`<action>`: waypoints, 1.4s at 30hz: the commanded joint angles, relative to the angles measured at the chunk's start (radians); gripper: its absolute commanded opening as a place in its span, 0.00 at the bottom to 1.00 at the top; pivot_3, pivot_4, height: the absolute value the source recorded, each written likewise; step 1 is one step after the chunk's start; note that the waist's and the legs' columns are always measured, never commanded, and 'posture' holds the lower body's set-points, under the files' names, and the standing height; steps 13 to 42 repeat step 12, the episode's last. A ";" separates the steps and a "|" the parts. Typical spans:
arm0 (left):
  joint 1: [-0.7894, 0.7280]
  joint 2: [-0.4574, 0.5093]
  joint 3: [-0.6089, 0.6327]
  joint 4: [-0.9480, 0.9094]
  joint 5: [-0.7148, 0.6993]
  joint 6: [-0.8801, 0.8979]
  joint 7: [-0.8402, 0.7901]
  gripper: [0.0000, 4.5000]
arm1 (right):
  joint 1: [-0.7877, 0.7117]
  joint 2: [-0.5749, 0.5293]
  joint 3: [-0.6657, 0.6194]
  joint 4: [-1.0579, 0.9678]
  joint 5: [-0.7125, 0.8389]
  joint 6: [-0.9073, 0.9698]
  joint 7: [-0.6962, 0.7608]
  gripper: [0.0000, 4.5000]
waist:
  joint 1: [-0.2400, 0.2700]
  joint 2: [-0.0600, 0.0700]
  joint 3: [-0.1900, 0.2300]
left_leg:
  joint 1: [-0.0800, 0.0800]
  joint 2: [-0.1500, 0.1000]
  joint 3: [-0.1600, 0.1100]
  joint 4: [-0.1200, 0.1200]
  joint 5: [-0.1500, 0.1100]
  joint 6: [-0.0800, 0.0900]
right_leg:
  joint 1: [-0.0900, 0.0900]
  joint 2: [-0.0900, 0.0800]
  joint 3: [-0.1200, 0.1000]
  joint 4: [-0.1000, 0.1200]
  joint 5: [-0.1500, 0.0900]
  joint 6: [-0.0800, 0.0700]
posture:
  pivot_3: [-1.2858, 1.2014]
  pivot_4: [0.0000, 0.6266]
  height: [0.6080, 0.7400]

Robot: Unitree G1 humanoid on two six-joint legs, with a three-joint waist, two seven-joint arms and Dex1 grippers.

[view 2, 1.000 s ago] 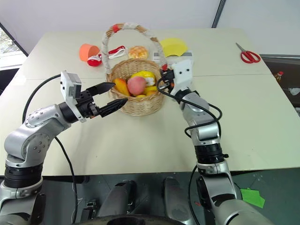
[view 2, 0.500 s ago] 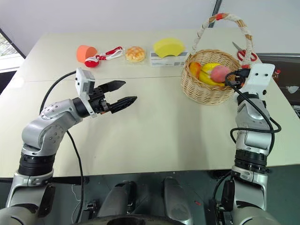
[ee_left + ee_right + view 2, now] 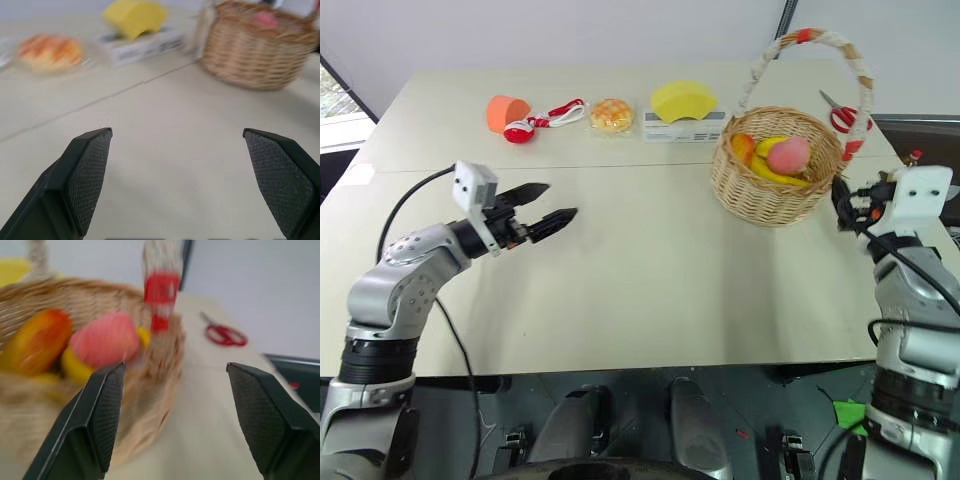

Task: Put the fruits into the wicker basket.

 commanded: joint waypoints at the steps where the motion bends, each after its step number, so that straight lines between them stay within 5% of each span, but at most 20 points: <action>1: 0.046 -0.003 0.076 0.042 0.021 -0.054 0.033 1.00 | 0.043 -0.033 0.146 -0.140 0.026 -0.035 0.163 0.75 | -0.003 0.000 0.000 | 0.002 0.000 0.000 0.000 0.000 0.000 | 0.001 0.000 0.000 0.000 0.000 0.000 | 0.52 0.24 1.00; 10: 0.140 -0.018 0.104 0.021 0.039 -0.107 0.051 1.00 | -0.004 0.021 0.363 -0.130 0.027 -0.037 0.261 0.75 | 0.013 -0.001 0.000 | 0.005 0.000 -0.001 -0.001 0.000 0.000 | 0.007 -0.001 0.000 -0.002 0.000 0.000 | 0.52 0.24 1.00; 42: 0.151 -0.018 0.108 0.010 0.035 -0.111 0.051 1.00 | -0.017 0.028 0.371 -0.117 0.024 -0.042 0.260 0.75 | 0.016 -0.001 0.000 | 0.005 0.000 -0.002 -0.001 0.000 0.000 | 0.007 -0.002 0.000 -0.002 0.000 0.000 | 0.52 0.24 1.00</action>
